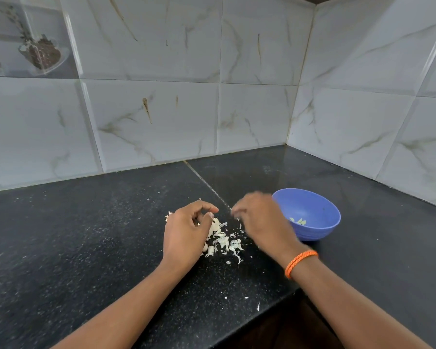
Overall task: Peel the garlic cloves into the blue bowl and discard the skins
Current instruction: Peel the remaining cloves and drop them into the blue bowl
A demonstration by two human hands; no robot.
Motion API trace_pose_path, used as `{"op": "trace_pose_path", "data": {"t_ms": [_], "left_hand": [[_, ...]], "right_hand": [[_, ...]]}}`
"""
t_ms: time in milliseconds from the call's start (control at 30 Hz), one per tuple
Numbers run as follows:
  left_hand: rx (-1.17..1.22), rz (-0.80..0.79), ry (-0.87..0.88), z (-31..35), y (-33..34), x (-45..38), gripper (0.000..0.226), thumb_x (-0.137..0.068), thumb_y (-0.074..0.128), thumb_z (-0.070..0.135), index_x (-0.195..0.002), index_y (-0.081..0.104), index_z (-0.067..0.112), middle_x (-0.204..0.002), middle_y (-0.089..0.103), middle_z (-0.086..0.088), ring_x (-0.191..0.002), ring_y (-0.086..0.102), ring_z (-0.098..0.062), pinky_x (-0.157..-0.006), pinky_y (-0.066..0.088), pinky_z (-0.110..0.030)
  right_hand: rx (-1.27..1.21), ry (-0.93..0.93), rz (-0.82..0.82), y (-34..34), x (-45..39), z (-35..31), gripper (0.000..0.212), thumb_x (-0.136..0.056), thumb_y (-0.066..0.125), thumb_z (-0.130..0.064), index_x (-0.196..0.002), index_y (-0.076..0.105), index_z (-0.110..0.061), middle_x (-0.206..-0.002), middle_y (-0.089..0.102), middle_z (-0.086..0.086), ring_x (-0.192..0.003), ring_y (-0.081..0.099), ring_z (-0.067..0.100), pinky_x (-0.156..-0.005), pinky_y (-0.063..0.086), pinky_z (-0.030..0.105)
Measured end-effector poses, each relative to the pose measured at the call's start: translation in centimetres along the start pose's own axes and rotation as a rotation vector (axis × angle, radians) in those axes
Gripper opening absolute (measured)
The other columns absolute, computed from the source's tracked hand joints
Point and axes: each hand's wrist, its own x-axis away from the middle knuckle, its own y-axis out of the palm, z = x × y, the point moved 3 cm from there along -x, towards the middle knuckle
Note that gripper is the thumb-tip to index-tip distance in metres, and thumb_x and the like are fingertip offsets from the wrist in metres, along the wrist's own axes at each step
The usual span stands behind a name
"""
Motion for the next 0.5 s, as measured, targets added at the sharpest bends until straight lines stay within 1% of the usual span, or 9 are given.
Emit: {"op": "trace_pose_path", "data": {"t_ms": [67,100,167,233,300,333,400,433,500], "left_hand": [[0.014,-0.005,-0.01,0.0,0.0,0.1,0.023,-0.101,0.07,0.017,-0.094,0.08,0.036,-0.061,0.065,0.001,-0.065,0.066,-0.026,-0.069,0.058,-0.043],[0.025,-0.007,-0.013,0.1,0.0,0.1,0.023,-0.101,0.07,0.017,-0.094,0.08,0.036,-0.062,0.065,-0.001,-0.066,0.067,-0.028,-0.071,0.059,-0.046],[0.025,-0.004,-0.025,-0.1,0.0,0.0,0.022,-0.102,0.07,0.017,-0.094,0.08,0.036,-0.062,0.065,-0.004,-0.068,0.068,-0.032,-0.072,0.059,-0.05],[0.029,-0.003,-0.039,-0.3,0.0,-0.1,0.022,-0.102,0.07,0.017,-0.093,0.08,0.035,-0.061,0.064,-0.004,-0.068,0.068,-0.033,-0.073,0.059,-0.051],[0.032,-0.014,-0.047,-0.2,0.1,-0.1,0.024,-0.102,0.07,0.016,-0.092,0.08,0.035,-0.061,0.065,-0.002,-0.069,0.068,-0.033,-0.073,0.059,-0.051],[0.026,-0.017,-0.049,-0.2,0.2,-0.1,0.024,-0.102,0.07,0.015,-0.092,0.08,0.035,-0.062,0.066,0.0,-0.069,0.069,-0.031,-0.073,0.059,-0.05],[0.006,-0.013,-0.047,-0.2,0.1,0.0,0.025,-0.101,0.07,0.016,-0.092,0.081,0.036,-0.07,0.072,0.006,-0.069,0.069,-0.022,-0.072,0.06,-0.045],[0.002,-0.02,-0.038,-0.2,0.1,0.0,0.025,-0.1,0.071,0.015,-0.093,0.081,0.037,-0.078,0.075,0.01,-0.068,0.069,-0.016,-0.071,0.06,-0.042],[-0.01,-0.049,0.009,-0.2,0.2,0.0,0.026,-0.098,0.074,0.014,-0.097,0.081,0.039,-0.094,0.077,0.019,-0.078,0.069,-0.011,-0.077,0.059,-0.037]], "right_hand": [[0.068,-0.032,-0.159,2.0,1.1,-0.9,0.029,-0.098,0.065,-0.005,-0.109,0.082,-0.026,-0.104,0.075,-0.002,-0.101,0.067,0.021,-0.085,0.055,0.037],[0.072,-0.032,-0.169,1.8,0.9,-0.9,0.029,-0.098,0.066,-0.005,-0.109,0.082,-0.026,-0.104,0.075,-0.003,-0.1,0.067,0.019,-0.083,0.054,0.034],[0.05,-0.024,-0.106,0.3,-0.8,-0.1,0.025,-0.099,0.067,-0.007,-0.105,0.083,-0.024,-0.1,0.077,-0.003,-0.095,0.066,0.019,-0.081,0.053,0.034],[0.006,-0.022,0.039,-1.6,-2.2,0.5,0.022,-0.098,0.067,-0.005,-0.1,0.084,-0.02,-0.095,0.077,0.0,-0.091,0.066,0.023,-0.079,0.054,0.039],[-0.004,-0.04,0.167,-1.8,-1.9,1.0,0.023,-0.096,0.067,0.0,-0.098,0.083,-0.017,-0.092,0.075,0.002,-0.09,0.064,0.026,-0.076,0.052,0.04],[0.033,-0.057,0.114,-0.7,-1.2,0.9,0.027,-0.095,0.065,0.002,-0.101,0.082,-0.018,-0.096,0.074,0.002,-0.094,0.064,0.026,-0.078,0.051,0.038],[0.099,-0.071,-0.124,2.2,0.5,0.2,0.035,-0.096,0.061,0.002,-0.111,0.08,-0.023,-0.107,0.072,-0.001,-0.105,0.063,0.023,-0.085,0.05,0.036],[0.074,-0.069,-0.16,2.7,0.9,0.3,0.034,-0.096,0.062,0.001,-0.111,0.08,-0.024,-0.107,0.073,-0.003,-0.105,0.064,0.02,-0.085,0.05,0.034],[-0.136,-0.015,-0.038,1.7,0.6,0.6,0.024,-0.095,0.071,-0.005,-0.101,0.084,-0.026,-0.096,0.077,-0.01,-0.091,0.068,0.009,-0.08,0.05,0.025]]}}
